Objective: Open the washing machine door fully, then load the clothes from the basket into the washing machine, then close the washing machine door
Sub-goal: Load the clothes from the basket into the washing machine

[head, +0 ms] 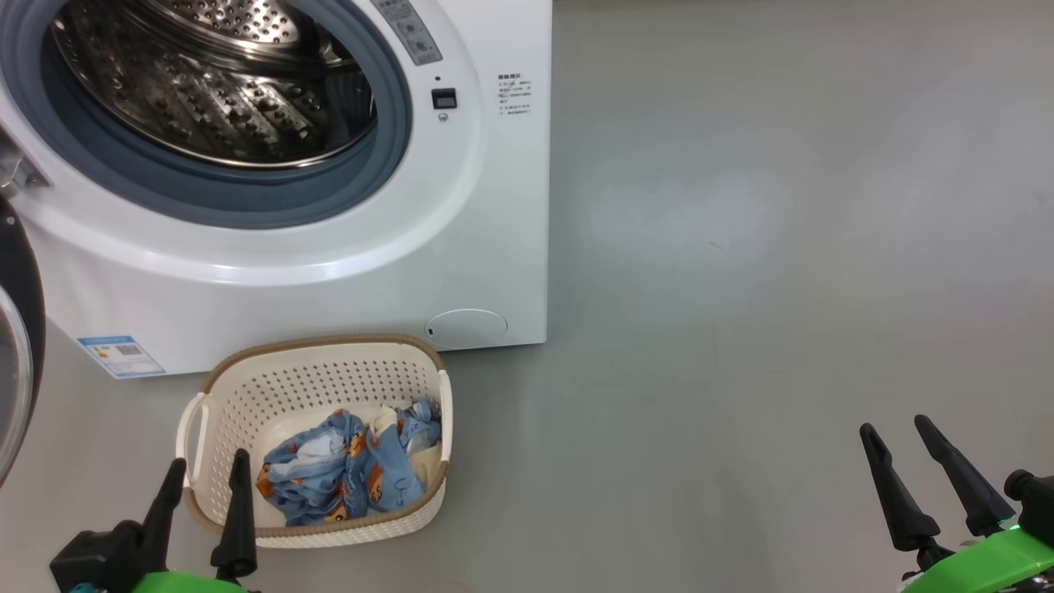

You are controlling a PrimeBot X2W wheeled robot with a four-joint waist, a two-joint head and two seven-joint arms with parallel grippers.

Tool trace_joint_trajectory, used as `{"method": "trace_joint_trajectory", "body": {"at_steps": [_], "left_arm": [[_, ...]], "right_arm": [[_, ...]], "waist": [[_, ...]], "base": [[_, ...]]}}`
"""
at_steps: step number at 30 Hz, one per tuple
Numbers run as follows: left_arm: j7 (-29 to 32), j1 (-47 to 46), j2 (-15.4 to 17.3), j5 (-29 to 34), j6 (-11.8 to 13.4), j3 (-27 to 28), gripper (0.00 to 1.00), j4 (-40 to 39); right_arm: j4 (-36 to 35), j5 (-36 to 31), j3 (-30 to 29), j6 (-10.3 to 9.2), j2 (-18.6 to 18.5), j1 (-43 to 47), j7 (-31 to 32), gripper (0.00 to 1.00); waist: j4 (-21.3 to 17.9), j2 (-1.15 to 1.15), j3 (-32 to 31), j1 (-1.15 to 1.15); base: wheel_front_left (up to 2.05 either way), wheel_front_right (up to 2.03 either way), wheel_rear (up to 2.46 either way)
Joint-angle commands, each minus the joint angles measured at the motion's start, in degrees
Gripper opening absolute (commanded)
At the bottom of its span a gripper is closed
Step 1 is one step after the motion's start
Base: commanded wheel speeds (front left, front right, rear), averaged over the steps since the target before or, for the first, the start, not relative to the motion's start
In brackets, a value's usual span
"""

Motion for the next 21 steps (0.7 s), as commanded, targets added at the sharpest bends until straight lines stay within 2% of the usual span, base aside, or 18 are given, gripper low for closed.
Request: {"method": "trace_joint_trajectory", "body": {"at_steps": [1, 16, 21], "left_arm": [[-0.37, -0.70, 1.58, -0.53, -0.09, 1.99, 1.00, -0.96], [-0.37, -2.49, 2.80, -0.82, -0.09, 1.52, 1.00, -1.40], [-0.37, -3.29, 2.75, 0.51, -0.09, 1.84, 1.00, -0.95]], "right_arm": [[-1.50, -0.03, 0.66, 0.10, -1.19, 0.31, -0.76, 1.00], [-1.89, -0.29, 0.57, 0.10, -0.57, -0.93, -0.76, 1.00], [-1.88, -0.37, 0.68, 0.10, -0.15, -1.39, -0.76, 1.00]], "waist": [[0.08, 0.00, 0.09, 0.00], [0.19, 0.00, 2.48, 0.00], [0.08, 0.00, 3.28, 0.00]], "base": [[0.24, -0.90, 0.66], [0.74, -1.81, 1.07], [0.75, -1.05, 0.30]]}}
